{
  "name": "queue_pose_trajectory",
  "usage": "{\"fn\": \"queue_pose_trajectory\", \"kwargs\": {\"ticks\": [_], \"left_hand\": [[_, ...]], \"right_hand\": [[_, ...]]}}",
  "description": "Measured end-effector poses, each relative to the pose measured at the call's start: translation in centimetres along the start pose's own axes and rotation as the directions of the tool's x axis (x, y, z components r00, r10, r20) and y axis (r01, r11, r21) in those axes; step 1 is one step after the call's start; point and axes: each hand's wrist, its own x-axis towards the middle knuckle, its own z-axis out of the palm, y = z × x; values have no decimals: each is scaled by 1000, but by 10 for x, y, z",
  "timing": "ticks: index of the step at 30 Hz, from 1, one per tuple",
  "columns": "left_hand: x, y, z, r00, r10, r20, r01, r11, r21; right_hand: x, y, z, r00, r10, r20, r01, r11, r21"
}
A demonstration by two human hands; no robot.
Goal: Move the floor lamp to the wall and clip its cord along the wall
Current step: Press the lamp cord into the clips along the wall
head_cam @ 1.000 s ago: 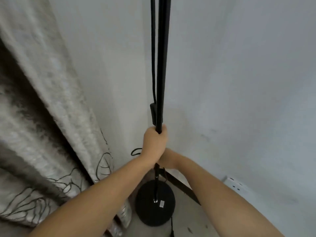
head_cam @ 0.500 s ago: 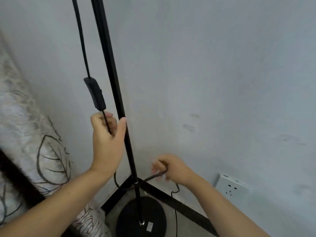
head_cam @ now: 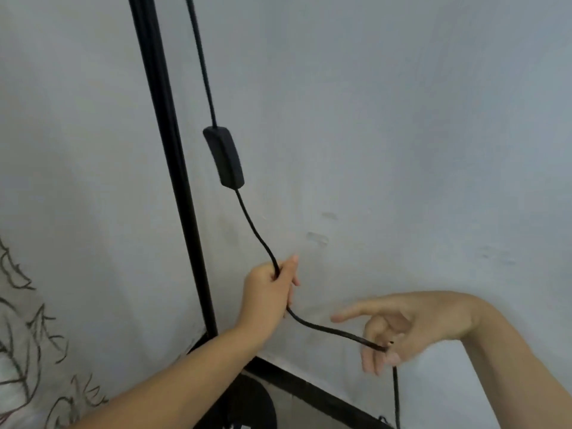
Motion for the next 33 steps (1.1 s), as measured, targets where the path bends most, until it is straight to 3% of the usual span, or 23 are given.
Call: {"fn": "queue_pose_trajectory", "kwargs": {"ticks": [2,4,6,8,11,17,21,25,29,33], "left_hand": [[15,-1,13,997,-17,-74,9,995,-104],[26,-6,25,990,-60,-125,32,976,-216],[36,-10,30,985,-99,-143,49,948,-316],[47,-14,29,988,-103,-116,56,934,-354],[52,-23,30,998,-58,-18,48,937,-345],[56,-38,33,988,-1,158,45,961,-275],[61,-43,33,987,-39,153,89,938,-334],[62,-40,27,994,89,59,-61,927,-371],[67,-34,24,993,120,-3,-118,964,-240],[70,-35,25,993,112,32,-109,989,-99]], "right_hand": [[-6,-5,4,995,-62,-77,66,997,49],[6,-9,10,966,-47,-255,57,998,30],[23,-13,10,820,-6,-572,7,1000,-1],[34,-15,7,593,-19,-805,-130,984,-119],[43,-23,7,390,-133,-911,-309,913,-265],[69,-34,7,164,-323,-932,-479,800,-362],[83,-38,4,136,-404,-905,-514,752,-413],[88,-38,-1,163,-411,-897,-546,720,-429],[87,-37,-4,174,-392,-903,-557,717,-419],[89,-37,-3,163,-404,-900,-572,704,-420]]}}
